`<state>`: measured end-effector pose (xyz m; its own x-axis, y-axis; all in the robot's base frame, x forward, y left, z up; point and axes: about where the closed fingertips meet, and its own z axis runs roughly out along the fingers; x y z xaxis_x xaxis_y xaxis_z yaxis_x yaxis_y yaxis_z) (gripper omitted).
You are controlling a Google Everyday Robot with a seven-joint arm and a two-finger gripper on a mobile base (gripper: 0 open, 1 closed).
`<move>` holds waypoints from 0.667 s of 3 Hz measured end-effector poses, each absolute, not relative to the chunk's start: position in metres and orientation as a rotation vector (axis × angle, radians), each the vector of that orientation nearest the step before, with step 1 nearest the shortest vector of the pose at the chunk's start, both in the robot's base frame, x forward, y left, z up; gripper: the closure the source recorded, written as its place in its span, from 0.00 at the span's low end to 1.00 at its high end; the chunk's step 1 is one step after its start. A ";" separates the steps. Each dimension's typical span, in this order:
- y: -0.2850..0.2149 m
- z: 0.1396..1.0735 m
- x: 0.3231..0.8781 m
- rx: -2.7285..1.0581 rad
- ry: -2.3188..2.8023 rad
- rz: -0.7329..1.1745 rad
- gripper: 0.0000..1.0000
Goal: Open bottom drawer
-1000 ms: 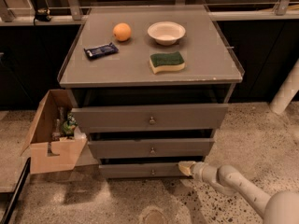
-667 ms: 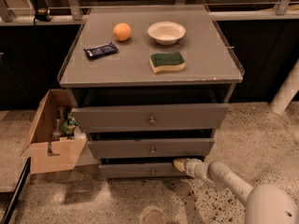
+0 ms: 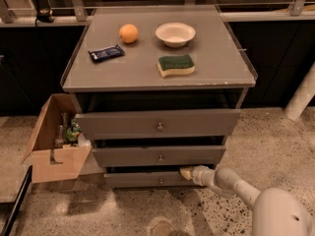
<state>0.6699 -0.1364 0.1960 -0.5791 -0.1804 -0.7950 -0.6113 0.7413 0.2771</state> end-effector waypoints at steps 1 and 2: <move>-0.133 0.189 0.670 -0.611 2.204 0.710 1.00; -0.133 0.191 0.670 -0.613 2.209 0.712 1.00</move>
Offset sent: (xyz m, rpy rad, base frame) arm -0.0173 -0.0242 -0.0251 -0.0960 0.2356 0.0360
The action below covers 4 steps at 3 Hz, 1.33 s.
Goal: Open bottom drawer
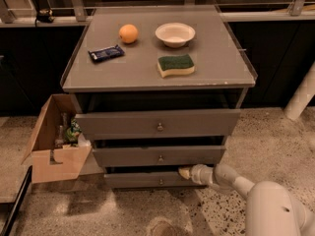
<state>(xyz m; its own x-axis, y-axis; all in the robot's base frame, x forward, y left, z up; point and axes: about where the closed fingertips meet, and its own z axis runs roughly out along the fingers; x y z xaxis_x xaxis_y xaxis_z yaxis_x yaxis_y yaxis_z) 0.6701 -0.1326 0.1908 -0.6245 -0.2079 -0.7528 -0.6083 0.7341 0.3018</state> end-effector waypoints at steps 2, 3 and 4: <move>-0.140 0.188 0.659 -0.664 2.291 0.741 1.00; -0.139 0.188 0.658 -0.664 2.291 0.741 1.00; -0.155 0.185 0.644 -0.675 2.337 0.754 1.00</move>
Offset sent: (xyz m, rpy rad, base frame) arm -0.0448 -0.0695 -0.0246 -0.1425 0.2767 0.1208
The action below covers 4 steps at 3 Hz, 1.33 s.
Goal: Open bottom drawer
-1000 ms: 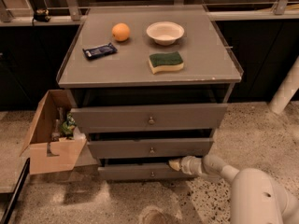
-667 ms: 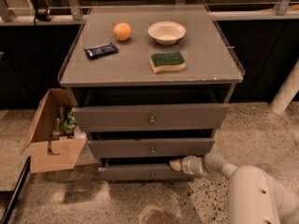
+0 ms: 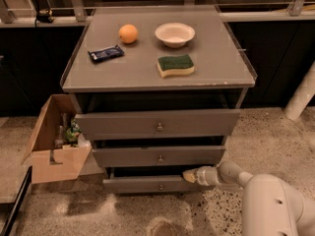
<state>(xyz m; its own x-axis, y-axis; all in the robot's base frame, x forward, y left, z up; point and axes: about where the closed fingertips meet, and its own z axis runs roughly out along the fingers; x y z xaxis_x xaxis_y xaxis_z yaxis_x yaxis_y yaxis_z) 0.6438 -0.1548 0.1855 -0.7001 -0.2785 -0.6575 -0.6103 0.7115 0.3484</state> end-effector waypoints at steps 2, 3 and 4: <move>-0.169 0.191 0.626 -0.617 2.339 0.718 1.00; -0.169 0.191 0.626 -0.617 2.339 0.719 1.00; -0.157 0.186 0.631 -0.659 2.356 0.696 1.00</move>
Offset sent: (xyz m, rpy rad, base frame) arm -0.1041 -0.0948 0.0131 -0.0377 -0.0616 -0.2785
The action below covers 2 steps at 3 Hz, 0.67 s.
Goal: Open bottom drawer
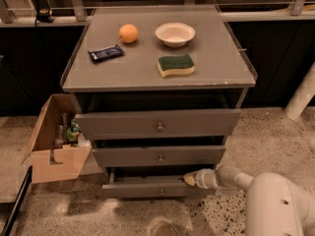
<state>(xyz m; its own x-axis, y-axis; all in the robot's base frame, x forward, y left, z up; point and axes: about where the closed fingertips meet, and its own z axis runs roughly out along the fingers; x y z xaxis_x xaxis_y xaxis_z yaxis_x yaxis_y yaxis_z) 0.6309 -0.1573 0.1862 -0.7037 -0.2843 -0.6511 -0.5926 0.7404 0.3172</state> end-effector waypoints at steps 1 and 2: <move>-0.147 0.172 0.633 -0.726 2.403 0.670 1.00; -0.147 0.175 0.633 -0.726 2.403 0.670 1.00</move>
Offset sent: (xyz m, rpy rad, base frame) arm -0.0275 -0.0032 -0.0608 -0.1150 0.1875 0.1160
